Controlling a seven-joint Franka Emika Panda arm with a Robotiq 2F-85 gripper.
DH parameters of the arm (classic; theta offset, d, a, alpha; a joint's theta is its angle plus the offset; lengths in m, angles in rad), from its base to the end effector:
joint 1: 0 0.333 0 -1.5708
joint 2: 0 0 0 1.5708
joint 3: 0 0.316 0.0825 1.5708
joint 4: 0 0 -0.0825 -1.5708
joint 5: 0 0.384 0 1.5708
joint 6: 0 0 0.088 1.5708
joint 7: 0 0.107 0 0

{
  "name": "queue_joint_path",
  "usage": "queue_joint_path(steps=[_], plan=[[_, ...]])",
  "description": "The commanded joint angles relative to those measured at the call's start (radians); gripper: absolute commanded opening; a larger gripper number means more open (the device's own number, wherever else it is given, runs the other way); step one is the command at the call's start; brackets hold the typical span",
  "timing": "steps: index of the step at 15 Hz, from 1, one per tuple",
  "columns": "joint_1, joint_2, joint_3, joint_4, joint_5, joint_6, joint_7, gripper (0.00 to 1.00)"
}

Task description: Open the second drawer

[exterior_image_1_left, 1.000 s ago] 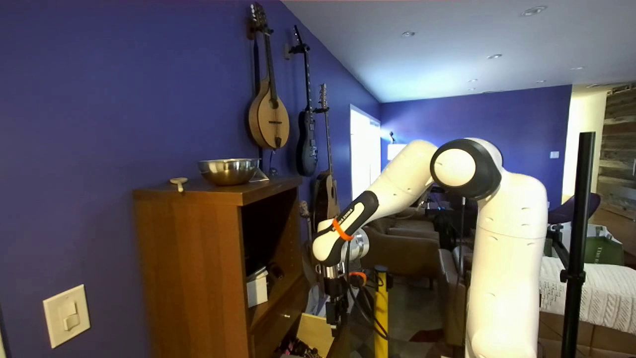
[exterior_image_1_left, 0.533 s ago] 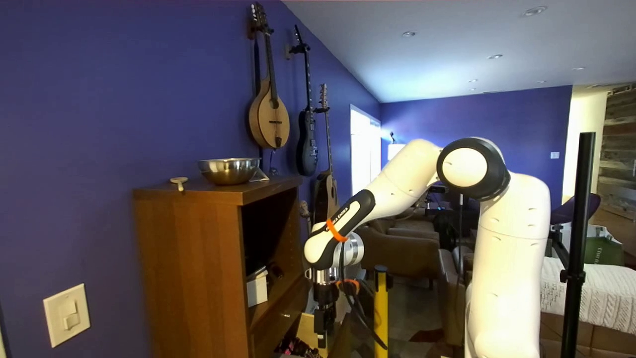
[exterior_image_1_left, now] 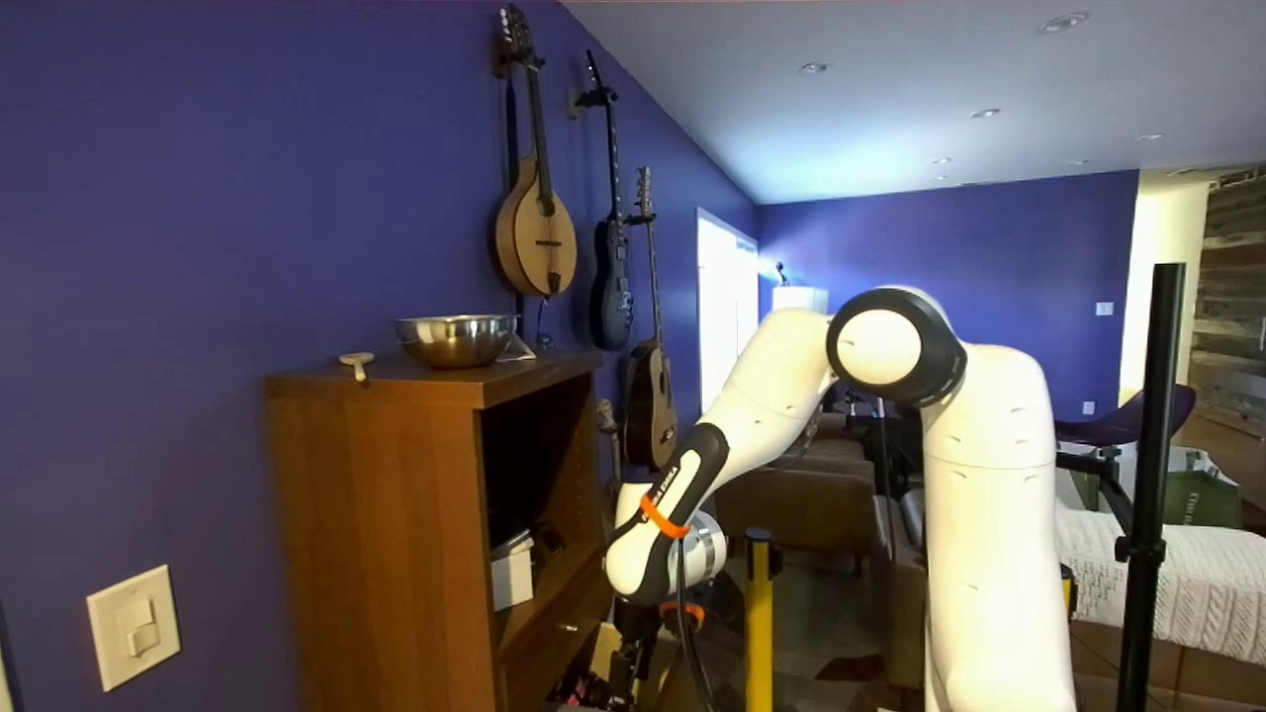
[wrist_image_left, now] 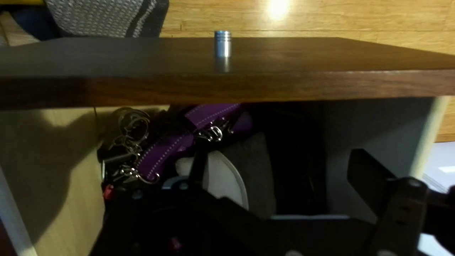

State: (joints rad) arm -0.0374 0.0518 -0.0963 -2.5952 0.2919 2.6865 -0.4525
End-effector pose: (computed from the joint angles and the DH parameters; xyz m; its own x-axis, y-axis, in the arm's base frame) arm 0.4394 -0.0688 0.2416 0.9954 0.0546 0.0783 0.0629 -0.9921 -0.1086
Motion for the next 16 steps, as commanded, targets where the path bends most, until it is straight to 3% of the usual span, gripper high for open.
queue_joint_path(steps=[1, 4, 9, 15, 16], plan=[[-0.020, 0.058, -0.029, -0.008, -0.254, 0.005, 0.275, 1.00], [-0.016, 0.042, -0.068, 0.009, -0.436, -0.137, 0.473, 1.00], [-0.044, -0.009, -0.050, 0.042, -0.405, -0.361, 0.454, 1.00], [-0.043, -0.091, -0.010, 0.024, -0.031, -0.208, 0.192, 1.00], [-0.039, -0.110, -0.010, 0.021, -0.024, -0.187, 0.168, 1.00]])
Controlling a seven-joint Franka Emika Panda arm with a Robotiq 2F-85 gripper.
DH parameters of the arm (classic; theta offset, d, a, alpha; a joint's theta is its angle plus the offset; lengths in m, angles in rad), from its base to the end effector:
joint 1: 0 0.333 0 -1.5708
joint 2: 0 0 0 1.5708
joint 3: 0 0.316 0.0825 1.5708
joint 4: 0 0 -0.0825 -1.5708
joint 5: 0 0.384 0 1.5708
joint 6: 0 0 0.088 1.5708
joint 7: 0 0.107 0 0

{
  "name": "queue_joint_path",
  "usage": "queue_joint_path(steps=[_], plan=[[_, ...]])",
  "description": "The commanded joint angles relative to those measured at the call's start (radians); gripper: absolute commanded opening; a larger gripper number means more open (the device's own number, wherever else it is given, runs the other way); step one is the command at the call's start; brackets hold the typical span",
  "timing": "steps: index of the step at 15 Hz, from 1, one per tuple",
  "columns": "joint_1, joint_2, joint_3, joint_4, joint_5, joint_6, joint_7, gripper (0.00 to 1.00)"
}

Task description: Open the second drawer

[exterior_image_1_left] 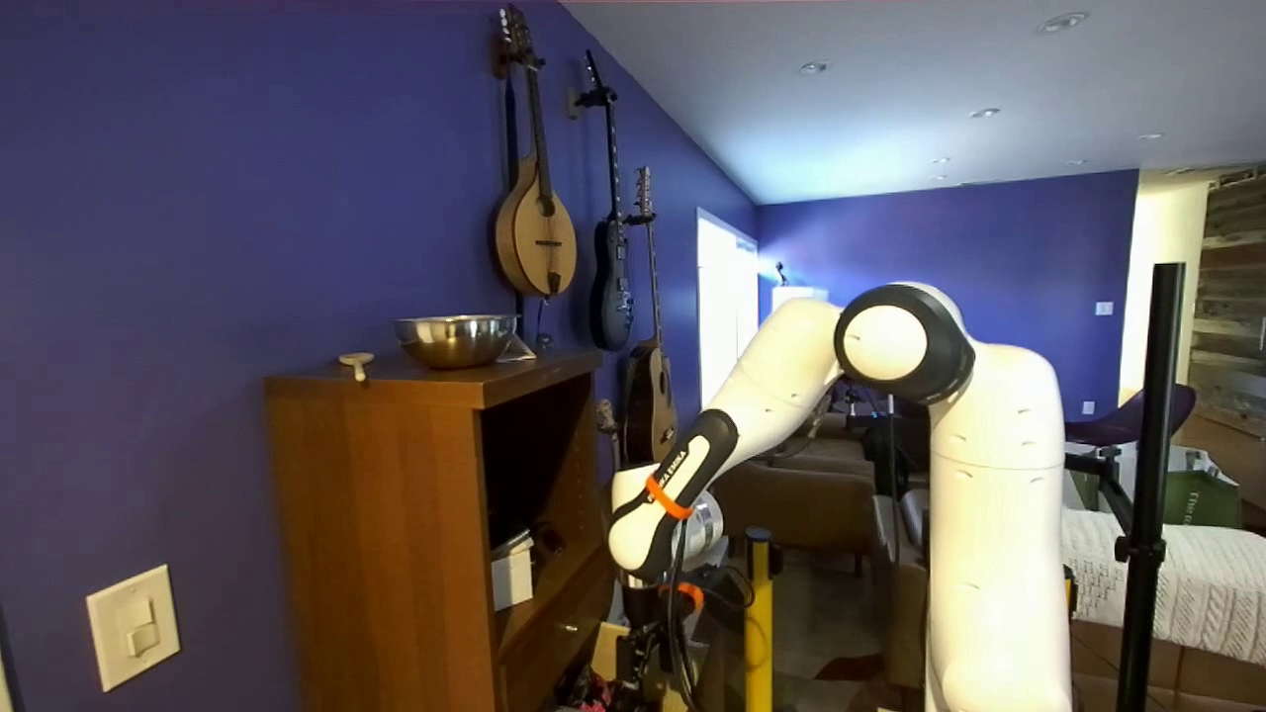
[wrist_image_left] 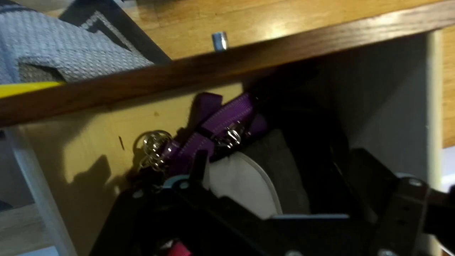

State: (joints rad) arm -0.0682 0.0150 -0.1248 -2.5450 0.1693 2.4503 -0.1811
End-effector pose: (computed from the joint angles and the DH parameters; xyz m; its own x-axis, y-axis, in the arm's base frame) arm 0.4347 -0.0850 0.2562 0.9851 -0.1419 -0.0969 -0.1523 -0.9822 -0.1100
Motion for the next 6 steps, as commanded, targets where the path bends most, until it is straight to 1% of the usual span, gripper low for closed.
queue_joint_path(steps=[1, 2, 3, 4, 5, 6], plan=[[-0.010, -0.083, 0.015, -0.026, 0.046, 0.064, -0.084, 1.00], [-0.014, -0.110, 0.008, -0.023, 0.041, 0.036, -0.103, 1.00], [-0.012, -0.135, 0.004, -0.020, 0.065, -0.003, -0.134, 1.00], [-0.010, -0.161, 0.002, -0.026, 0.042, -0.014, -0.148, 1.00], [-0.004, -0.088, 0.007, 0.000, 0.043, 0.021, -0.101, 1.00], [-0.003, -0.102, 0.005, 0.000, 0.043, 0.016, -0.105, 1.00]])
